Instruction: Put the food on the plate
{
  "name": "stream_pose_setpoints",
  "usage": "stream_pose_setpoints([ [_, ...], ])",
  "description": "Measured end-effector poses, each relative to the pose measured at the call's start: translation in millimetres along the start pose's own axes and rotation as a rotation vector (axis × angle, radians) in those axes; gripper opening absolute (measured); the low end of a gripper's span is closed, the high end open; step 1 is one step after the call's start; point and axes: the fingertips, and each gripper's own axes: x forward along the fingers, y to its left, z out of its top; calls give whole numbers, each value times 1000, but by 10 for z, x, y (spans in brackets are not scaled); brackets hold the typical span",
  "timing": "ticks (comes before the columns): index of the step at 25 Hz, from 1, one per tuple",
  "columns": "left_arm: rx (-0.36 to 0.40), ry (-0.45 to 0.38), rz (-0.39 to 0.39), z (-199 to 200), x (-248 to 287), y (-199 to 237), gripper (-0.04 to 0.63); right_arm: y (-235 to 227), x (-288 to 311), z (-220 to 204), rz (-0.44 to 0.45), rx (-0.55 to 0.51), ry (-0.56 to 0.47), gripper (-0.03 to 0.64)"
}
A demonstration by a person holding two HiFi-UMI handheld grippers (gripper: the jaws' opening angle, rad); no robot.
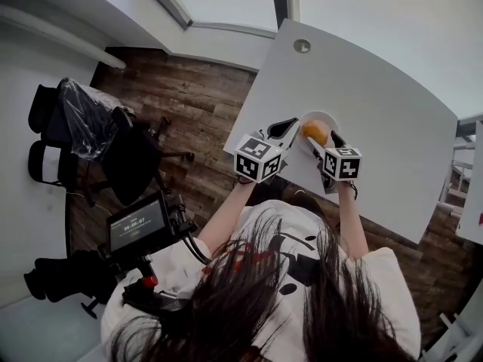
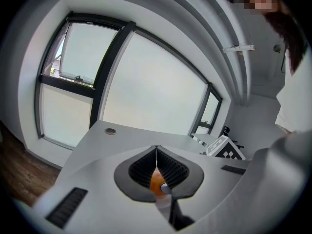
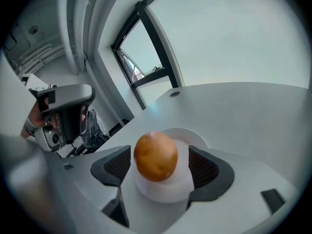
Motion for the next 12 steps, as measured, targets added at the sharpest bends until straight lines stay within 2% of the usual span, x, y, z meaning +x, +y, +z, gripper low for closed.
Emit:
stream_pose_setpoints([
  [6, 4, -18, 22, -15, -75, -194, 6, 149, -375, 171, 43, -52, -90, 354],
  [12, -20, -33, 46, -5, -121, -120, 6, 349, -456, 470, 101, -4, -180, 354],
])
